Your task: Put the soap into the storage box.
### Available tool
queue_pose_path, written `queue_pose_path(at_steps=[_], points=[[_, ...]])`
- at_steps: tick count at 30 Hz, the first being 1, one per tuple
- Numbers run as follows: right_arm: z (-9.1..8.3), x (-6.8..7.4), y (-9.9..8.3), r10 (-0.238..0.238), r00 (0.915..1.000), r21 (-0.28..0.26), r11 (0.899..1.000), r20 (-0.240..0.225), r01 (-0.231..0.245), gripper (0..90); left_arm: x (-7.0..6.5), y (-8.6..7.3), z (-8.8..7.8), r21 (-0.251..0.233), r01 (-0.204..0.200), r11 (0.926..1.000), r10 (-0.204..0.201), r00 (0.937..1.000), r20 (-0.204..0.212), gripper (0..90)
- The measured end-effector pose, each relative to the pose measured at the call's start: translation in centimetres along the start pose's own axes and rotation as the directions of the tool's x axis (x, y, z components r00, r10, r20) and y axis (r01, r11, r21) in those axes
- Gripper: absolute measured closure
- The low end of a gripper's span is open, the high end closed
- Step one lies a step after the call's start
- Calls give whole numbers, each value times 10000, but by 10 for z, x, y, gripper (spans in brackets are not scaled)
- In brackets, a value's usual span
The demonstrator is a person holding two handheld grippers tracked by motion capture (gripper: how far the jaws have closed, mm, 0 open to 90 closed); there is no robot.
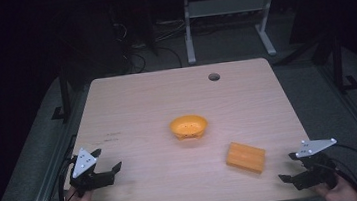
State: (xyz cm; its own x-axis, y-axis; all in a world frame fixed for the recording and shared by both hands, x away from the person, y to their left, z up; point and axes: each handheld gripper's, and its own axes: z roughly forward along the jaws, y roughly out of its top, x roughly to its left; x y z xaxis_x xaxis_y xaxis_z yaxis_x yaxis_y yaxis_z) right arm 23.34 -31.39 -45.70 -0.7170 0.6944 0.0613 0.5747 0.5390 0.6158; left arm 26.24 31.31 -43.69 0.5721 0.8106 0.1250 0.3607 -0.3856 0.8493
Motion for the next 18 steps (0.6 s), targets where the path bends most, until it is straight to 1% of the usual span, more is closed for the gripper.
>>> queue_pose_path(at_steps=[5, 6, 7, 11, 13, 18], points=[[0, 0, 4, -64, 10000, 98, 9999, -32, 64, 146, 0, 0, -1, -32, -50, 10000, 50, 10000, -20, 142], [1, 1, 7, -178, 9998, 119, 9998, -45, 179, 146, 0, 0, -1, -37, -36, 10000, 36, 10000, -20, 142], [1, 1, 7, -178, 9998, 119, 9998, -45, 179, 146, 0, 0, -1, -56, -36, 10000, 36, 10000, -12, 142], [3, 3, 17, -397, 9990, 313, 9987, -183, 403, 146, 0, 0, -2, -68, -73, 10000, 73, 10000, -16, 142], [4, 4, 19, -538, 9984, 326, 9980, -178, 544, 145, 0, 0, -2, -109, -80, 9999, 80, 10000, -16, 142], [4, 5, 24, -593, 9979, 283, 9978, -259, 601, 146, 1, 0, -2, -50, -60, 10000, 60, 10000, -19, 142]])
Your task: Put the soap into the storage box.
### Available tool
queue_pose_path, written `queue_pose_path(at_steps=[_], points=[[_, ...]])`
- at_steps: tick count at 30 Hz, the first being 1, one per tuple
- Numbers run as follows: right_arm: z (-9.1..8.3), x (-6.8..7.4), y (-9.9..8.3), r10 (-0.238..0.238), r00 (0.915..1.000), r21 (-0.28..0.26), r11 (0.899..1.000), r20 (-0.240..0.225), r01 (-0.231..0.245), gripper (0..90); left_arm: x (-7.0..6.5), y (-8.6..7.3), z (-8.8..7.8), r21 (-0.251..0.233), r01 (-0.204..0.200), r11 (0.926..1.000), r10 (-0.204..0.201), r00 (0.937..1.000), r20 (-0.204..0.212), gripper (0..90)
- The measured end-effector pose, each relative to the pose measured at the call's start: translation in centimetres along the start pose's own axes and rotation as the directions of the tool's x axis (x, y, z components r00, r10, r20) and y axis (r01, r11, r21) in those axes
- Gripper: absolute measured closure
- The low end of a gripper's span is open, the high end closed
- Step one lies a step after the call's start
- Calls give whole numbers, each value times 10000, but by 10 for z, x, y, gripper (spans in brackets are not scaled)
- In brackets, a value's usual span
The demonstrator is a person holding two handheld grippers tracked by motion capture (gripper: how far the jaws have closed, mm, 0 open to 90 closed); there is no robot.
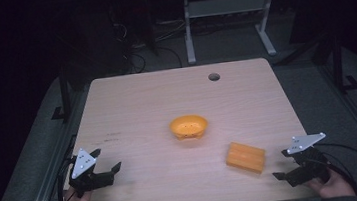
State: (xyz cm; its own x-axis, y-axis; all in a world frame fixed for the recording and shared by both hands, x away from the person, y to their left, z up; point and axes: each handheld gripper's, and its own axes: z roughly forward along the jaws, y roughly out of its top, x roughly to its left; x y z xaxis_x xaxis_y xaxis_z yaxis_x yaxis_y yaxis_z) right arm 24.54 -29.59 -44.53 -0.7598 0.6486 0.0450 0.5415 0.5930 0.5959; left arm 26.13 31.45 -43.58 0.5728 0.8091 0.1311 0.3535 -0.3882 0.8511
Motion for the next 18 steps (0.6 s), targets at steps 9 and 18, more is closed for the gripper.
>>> queue_pose_path(at_steps=[9, 18], points=[[-2, 1, 17, -390, 9992, 64, 9992, 0, 390, 145, 1, 0, -1, -4, 26, 10000, -26, 10000, 0, 142], [3, 6, 39, -763, 9969, 296, 9966, -215, 769, 145, 1, 0, -1, -40, 80, 10000, -80, 10000, -46, 142]])
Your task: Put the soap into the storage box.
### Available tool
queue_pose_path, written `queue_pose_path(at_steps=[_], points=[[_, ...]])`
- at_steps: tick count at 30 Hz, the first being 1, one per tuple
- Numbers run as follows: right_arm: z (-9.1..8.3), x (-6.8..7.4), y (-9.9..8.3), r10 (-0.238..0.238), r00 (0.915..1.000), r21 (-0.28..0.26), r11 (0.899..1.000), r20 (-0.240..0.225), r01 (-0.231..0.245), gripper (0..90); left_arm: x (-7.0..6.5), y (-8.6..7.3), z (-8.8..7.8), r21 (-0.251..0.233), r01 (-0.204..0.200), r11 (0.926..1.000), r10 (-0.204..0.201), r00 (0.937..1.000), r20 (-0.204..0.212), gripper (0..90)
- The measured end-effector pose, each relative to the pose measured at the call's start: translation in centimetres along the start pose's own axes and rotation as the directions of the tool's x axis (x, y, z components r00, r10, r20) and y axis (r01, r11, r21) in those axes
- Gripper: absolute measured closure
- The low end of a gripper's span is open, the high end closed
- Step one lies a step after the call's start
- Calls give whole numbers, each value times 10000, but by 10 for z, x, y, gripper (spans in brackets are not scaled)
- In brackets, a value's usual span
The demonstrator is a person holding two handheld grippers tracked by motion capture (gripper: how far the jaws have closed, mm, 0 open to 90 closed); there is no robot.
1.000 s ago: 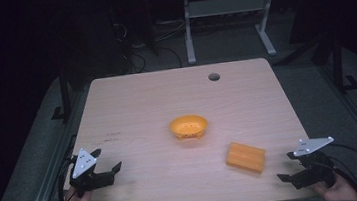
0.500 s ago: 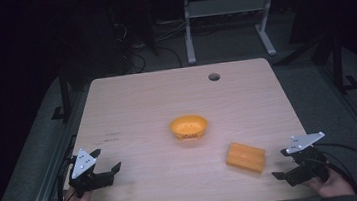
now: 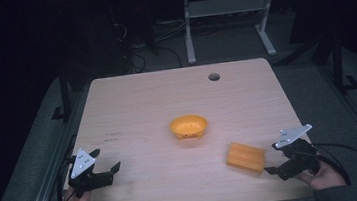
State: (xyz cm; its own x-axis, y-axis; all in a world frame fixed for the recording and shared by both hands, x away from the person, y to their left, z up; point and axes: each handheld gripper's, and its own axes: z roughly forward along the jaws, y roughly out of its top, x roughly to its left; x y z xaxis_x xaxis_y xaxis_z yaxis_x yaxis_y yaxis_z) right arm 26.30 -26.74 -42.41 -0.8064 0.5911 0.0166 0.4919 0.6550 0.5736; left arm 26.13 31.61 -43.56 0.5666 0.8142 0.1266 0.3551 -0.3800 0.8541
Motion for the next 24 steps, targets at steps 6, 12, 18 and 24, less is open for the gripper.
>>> queue_pose_path(at_steps=[6, 12, 18, 24], points=[[5, 2, 13, -282, 9995, 53, 9996, -156, 282, 145, 1, 0, 0, 42, -5, 10000, 5, 10000, 27, 142], [11, 3, 24, -473, 9986, 216, 9986, -252, 479, 145, 1, 0, 0, 6, -5, 10000, 5, 10000, 54, 142], [19, 3, 36, -756, 9963, 421, 9961, -417, 774, 145, 2, 0, -1, -11, 1, 10000, -1, 10000, 20, 142], [27, 3, 44, -944, 9940, 529, 9939, -547, 973, 145, 1, 0, -1, -3, 12, 10000, -12, 10000, 34, 142]])
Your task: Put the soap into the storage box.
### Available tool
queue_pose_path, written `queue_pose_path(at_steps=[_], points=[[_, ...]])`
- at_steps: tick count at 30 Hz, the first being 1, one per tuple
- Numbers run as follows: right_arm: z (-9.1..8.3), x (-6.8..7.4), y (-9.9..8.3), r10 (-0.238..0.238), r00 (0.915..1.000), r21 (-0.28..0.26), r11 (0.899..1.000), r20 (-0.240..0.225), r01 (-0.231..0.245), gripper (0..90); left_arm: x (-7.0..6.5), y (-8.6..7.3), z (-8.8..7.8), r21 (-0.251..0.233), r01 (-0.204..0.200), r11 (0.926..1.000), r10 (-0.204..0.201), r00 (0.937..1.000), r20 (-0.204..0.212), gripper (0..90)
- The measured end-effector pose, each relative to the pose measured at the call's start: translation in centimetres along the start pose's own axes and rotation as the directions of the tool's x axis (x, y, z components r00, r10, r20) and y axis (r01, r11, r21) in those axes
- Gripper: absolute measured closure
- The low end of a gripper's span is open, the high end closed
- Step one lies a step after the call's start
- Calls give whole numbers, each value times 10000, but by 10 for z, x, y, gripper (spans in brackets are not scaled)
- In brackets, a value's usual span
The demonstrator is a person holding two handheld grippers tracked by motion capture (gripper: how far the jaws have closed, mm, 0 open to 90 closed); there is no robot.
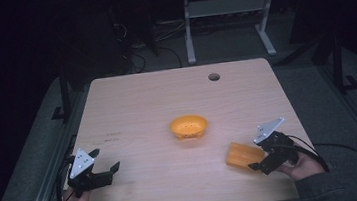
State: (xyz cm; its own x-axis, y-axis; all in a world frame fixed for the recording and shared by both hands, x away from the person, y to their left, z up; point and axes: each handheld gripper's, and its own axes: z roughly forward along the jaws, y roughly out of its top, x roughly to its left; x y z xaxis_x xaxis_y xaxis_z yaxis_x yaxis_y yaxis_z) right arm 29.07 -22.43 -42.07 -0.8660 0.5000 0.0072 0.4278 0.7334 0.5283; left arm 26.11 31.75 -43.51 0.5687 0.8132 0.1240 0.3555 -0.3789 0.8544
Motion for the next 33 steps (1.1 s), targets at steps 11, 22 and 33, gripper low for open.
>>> queue_pose_path(at_steps=[11, 22, 33], points=[[18, -2, 9, -192, 9998, 495, 9986, -55, 195, 145, 0, 0, 0, -12, -101, 9999, 101, 9999, -9, 142], [31, -2, 14, -336, 9992, 784, 9963, -196, 350, 142, 0, 0, 0, -21, -49, 10000, 49, 10000, 2, 142], [42, -2, 15, -343, 9991, 1097, 9933, -248, 368, 143, 1, 0, 0, -28, -105, 9999, 105, 9999, -18, 142]])
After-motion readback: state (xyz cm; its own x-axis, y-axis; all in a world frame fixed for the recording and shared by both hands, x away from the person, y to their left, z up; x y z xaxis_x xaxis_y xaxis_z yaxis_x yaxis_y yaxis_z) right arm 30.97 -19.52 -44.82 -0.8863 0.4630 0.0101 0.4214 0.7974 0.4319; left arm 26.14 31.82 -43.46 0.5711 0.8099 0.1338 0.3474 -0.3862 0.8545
